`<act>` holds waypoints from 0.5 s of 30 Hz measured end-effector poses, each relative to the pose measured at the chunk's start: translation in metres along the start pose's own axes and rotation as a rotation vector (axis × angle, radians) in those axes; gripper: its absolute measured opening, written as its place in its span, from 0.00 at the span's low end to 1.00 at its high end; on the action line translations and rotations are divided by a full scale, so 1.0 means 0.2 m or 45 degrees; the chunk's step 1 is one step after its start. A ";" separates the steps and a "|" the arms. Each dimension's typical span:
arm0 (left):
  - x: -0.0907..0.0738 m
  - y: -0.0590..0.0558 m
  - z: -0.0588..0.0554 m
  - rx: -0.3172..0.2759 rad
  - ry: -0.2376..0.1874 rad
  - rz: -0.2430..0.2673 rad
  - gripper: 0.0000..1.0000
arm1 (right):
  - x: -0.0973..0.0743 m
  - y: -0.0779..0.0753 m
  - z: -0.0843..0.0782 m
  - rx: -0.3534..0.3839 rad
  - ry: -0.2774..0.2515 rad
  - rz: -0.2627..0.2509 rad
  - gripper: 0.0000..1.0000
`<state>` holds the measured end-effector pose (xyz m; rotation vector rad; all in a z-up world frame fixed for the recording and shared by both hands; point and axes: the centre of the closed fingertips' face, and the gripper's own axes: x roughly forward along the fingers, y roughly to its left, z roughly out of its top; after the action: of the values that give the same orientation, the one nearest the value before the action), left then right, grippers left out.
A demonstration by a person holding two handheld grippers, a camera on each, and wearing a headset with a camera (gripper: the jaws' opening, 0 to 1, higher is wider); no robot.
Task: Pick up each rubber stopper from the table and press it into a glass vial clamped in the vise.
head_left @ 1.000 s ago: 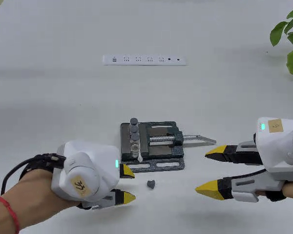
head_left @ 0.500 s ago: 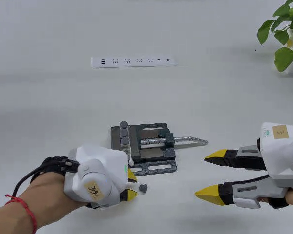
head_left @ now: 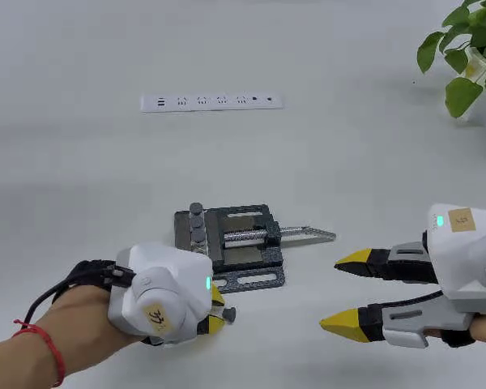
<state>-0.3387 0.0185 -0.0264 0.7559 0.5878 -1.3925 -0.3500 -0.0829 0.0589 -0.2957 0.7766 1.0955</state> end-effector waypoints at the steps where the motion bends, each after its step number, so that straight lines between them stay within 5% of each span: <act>1: 0.00 0.00 0.00 0.000 -0.002 0.001 0.08 | 0.00 0.00 0.00 0.000 0.002 -0.001 0.44; 15: 0.02 -0.01 0.00 0.026 0.008 -0.018 0.06 | -0.01 -0.02 -0.01 0.003 0.004 -0.010 0.43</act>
<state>-0.3396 0.0153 -0.0294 0.7741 0.5859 -1.4117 -0.3482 -0.0859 0.0580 -0.2981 0.7790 1.0872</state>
